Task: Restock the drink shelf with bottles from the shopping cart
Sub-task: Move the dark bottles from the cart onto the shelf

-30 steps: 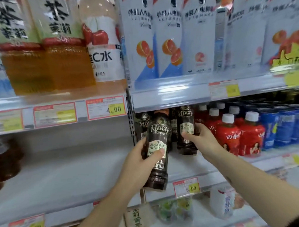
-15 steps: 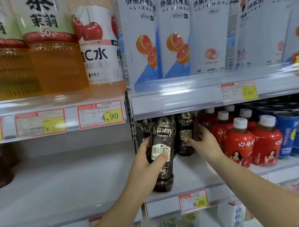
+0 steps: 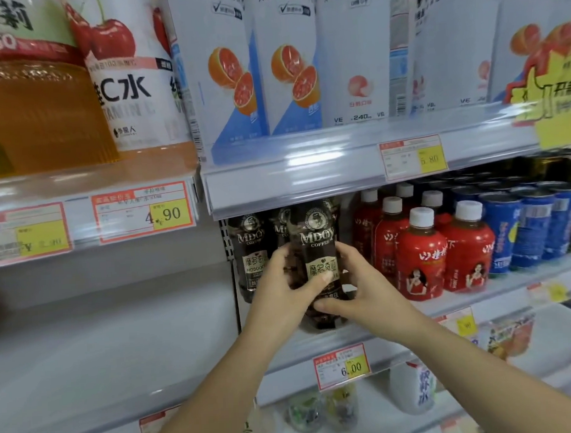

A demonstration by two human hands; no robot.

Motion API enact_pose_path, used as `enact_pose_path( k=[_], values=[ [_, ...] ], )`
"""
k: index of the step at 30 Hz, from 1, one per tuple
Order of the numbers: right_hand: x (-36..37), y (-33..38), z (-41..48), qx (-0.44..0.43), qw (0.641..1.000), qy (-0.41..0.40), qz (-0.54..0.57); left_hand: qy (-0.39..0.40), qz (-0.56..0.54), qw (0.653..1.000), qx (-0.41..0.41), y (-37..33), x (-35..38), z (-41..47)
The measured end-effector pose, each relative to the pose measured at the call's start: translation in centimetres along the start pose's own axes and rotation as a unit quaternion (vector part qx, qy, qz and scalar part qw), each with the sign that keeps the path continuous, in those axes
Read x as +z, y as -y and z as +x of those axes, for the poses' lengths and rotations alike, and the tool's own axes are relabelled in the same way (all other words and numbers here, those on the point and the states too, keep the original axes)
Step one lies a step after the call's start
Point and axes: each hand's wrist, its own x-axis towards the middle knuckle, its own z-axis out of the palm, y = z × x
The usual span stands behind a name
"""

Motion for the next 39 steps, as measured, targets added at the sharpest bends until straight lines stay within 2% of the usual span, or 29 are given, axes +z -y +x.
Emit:
enact_pose_path(
  k=[3, 4, 5, 7, 9, 16, 21, 28, 30, 33, 37, 39],
  values=[
    [0.2, -0.8, 0.0, 0.005, 0.999, -0.048, -0.019, -0.124, 0.076, 0.989, 0.036, 1.0, -2.3, -0.4],
    [0.0, -1.0, 0.1, 0.01, 0.998, -0.054, -0.021, -0.158, 0.089, 0.983, 0.029, 1.4, -2.9, -0.4],
    [-0.1, -1.1, 0.3, 0.017, 0.998, -0.053, -0.028, -0.161, 0.103, 0.982, 0.004, 2.1, -3.5, -0.3],
    [-0.5, -1.3, 0.9, 0.028, 0.997, -0.046, -0.051, -0.091, 0.111, 0.988, -0.056, 3.4, -3.8, 0.1],
    [-1.0, -1.6, 1.4, 0.032, 0.995, -0.055, -0.077, -0.035, 0.087, 0.994, -0.064, 4.5, -3.6, 0.7],
    [-1.8, -2.5, 1.9, 0.022, 0.994, -0.072, -0.073, -0.013, 0.102, 0.993, -0.059, 5.7, -3.5, 1.0],
    [-0.9, -4.1, 2.2, 0.019, 0.987, -0.119, -0.105, 0.009, 0.123, 0.991, -0.051, 5.5, -3.5, 0.7],
    [-0.8, -3.7, 1.7, 0.073, 0.976, -0.14, -0.15, 0.023, 0.142, 0.988, -0.059, 4.7, -3.4, 0.5],
    [0.0, -2.3, -0.3, 0.045, 0.958, -0.196, -0.204, 0.018, 0.186, 0.982, -0.042, 4.1, -3.4, -0.7],
    [3.0, -0.3, -4.4, -0.086, 0.934, -0.251, -0.24, -0.002, 0.255, 0.966, 0.051, 3.2, -4.4, -4.4],
    [10.5, -0.5, -9.0, -0.187, 0.949, -0.13, -0.219, -0.058, 0.263, 0.947, 0.176, 5.8, -7.6, -12.1],
    [15.2, -0.9, -10.8, -0.198, 0.96, -0.049, -0.189, -0.084, 0.281, 0.937, 0.188, 8.9, -9.8, -16.4]
  ],
)
